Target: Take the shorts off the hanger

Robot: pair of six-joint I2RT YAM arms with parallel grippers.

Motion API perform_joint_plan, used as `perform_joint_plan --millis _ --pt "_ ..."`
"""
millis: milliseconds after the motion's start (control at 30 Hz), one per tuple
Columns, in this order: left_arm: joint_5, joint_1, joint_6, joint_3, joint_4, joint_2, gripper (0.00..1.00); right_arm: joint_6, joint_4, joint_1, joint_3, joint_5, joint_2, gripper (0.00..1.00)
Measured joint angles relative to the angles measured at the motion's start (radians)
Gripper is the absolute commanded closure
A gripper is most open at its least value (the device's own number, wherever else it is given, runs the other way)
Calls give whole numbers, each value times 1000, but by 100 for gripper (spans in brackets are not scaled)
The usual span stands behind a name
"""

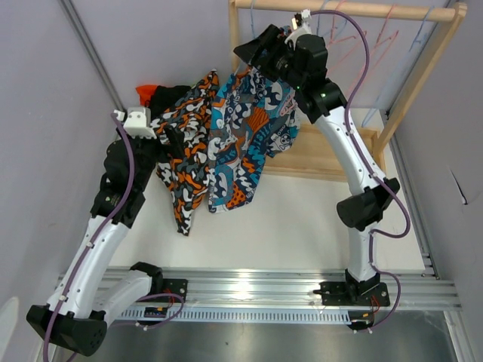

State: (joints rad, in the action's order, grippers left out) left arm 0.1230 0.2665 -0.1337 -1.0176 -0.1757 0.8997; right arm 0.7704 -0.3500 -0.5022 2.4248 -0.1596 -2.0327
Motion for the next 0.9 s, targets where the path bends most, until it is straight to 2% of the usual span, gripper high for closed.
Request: perform_joint_plan --millis 67,233,333,433,467,533,567,767,900 --pt "0 0 0 3 2 0 1 6 10 -2 10 -8 -8 24" --pt "0 0 0 8 2 0 1 23 30 -7 81 -22 -71 25" --pt "0 0 0 8 2 -2 1 30 37 -13 87 -26 -98 31" --pt "0 0 0 8 2 -5 1 39 42 -16 87 -32 -120 50" --pt "0 0 0 9 2 -5 0 43 42 -18 87 -32 -126 74" --pt "0 0 0 13 3 -7 1 45 42 -20 87 -32 -134 97" --pt "0 0 0 16 5 -8 0 48 43 -21 87 -32 -135 100" --pt "-14 3 1 24 3 -10 1 39 28 -33 87 -13 -134 100" --pt "-33 55 3 -14 -34 6 1 24 23 -35 87 -5 -122 100"
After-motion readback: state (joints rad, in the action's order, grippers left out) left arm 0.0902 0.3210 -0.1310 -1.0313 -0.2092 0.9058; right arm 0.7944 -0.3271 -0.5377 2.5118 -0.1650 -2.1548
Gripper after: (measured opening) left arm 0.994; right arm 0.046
